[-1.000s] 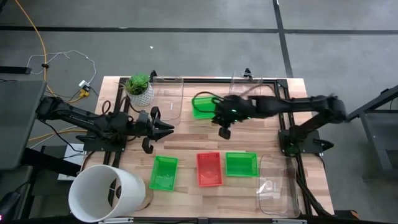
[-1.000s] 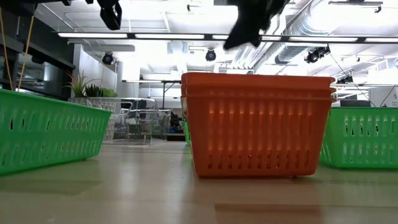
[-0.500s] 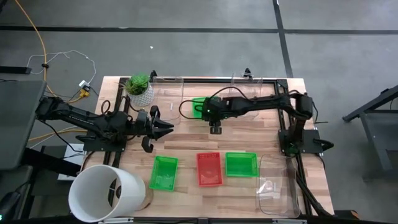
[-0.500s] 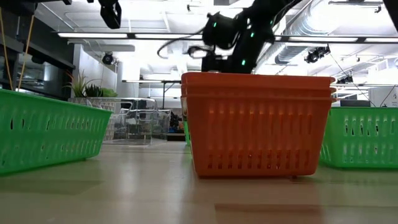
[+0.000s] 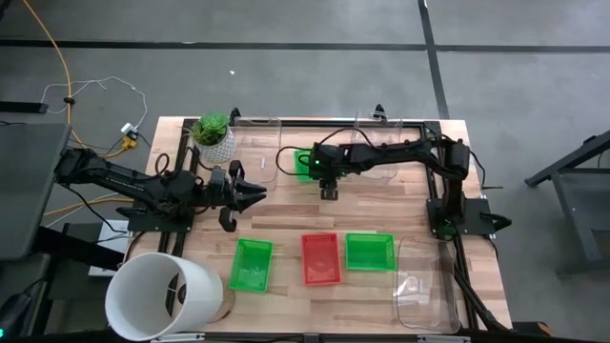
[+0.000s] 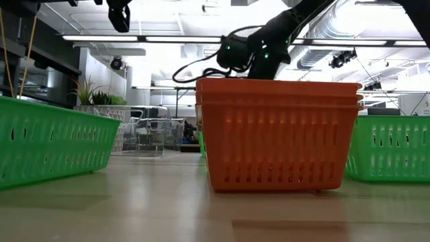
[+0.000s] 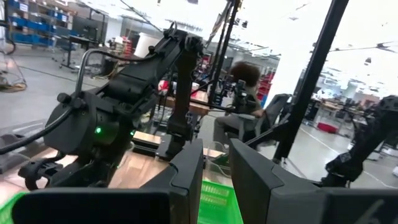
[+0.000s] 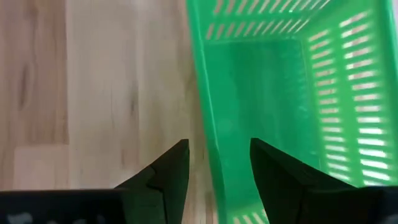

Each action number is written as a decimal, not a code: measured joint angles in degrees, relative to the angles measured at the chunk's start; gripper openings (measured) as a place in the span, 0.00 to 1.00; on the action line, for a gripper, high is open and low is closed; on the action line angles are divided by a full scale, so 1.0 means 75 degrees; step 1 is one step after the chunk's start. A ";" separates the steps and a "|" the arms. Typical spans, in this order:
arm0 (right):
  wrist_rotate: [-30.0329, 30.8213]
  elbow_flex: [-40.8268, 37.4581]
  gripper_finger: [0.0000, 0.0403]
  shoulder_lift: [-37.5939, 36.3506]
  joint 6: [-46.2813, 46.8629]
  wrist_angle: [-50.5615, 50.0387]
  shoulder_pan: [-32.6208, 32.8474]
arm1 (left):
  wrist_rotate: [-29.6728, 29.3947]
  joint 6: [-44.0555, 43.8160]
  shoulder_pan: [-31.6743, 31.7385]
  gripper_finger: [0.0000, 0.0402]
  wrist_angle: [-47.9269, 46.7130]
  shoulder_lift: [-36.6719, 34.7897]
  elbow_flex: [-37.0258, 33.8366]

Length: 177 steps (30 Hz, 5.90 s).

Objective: Stack baskets by color
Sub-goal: Stack the top center green bin on the bottom right green bin, then stack the left green bin on the stacked right green bins

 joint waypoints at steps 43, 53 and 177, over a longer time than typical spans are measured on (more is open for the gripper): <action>0.2380 -0.2932 0.00 -0.6503 0.4288 0.1657 0.3955 | -0.0102 0.0056 0.0000 0.17 -0.0020 0.0002 0.0000; 0.2261 -0.2772 0.00 -0.6454 0.4312 0.1613 0.4011 | -0.0099 0.0046 0.0000 0.17 -0.0017 0.0002 0.0000; 0.3880 -0.5676 0.49 -0.7972 0.8184 0.3443 0.5708 | -0.0100 0.0122 -0.0002 0.17 -0.0219 0.0002 0.0000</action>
